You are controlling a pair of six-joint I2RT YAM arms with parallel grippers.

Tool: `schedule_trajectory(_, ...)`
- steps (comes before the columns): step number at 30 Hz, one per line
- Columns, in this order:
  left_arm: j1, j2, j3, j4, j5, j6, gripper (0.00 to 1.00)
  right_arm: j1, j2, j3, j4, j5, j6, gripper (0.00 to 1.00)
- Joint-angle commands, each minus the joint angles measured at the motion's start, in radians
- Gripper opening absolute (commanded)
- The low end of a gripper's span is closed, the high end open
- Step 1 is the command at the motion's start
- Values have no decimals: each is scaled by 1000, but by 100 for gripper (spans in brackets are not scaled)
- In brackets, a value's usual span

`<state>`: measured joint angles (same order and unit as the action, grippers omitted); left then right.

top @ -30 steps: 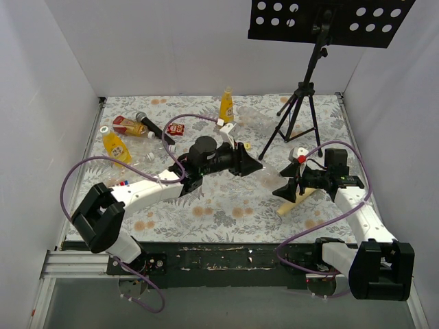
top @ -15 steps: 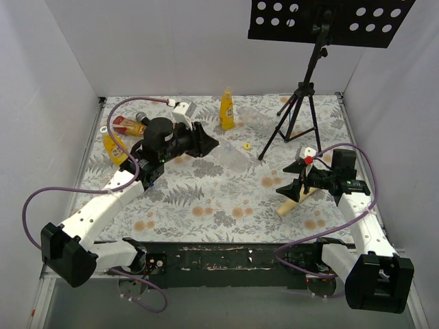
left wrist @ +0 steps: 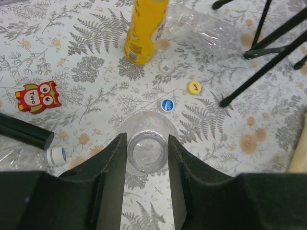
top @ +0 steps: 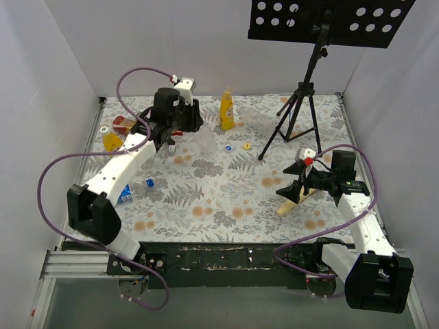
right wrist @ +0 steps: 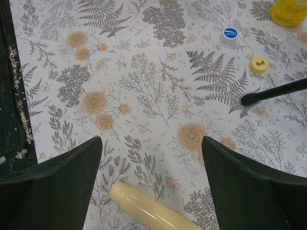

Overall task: Unscrew the bottle caps
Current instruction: Place the plastic bottle at the center of the board.

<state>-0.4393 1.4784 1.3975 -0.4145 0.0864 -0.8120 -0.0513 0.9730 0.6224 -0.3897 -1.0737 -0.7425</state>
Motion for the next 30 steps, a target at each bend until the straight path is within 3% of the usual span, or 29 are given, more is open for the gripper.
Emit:
schedule_trajectory(1,25,127,139,-20,-7,31,0,-4,3,-6,8,-26,-20,92)
schedule_trajectory(11,27,370,386,-37,-24,43,0,-2,6,-4,8,-26,-24,93)
schedule_trajectory(21,22,497,498,-101,-60,105,2,-2,16,-4,6,-26,-26,93)
schedule_trajectory(25,14,528,531,-127,-70,126,9,-2,23,-3,6,-25,-28,93)
schedule_trajectory(30,10,553,555,-138,-71,131,25,-4,24,-3,5,-23,-28,93)
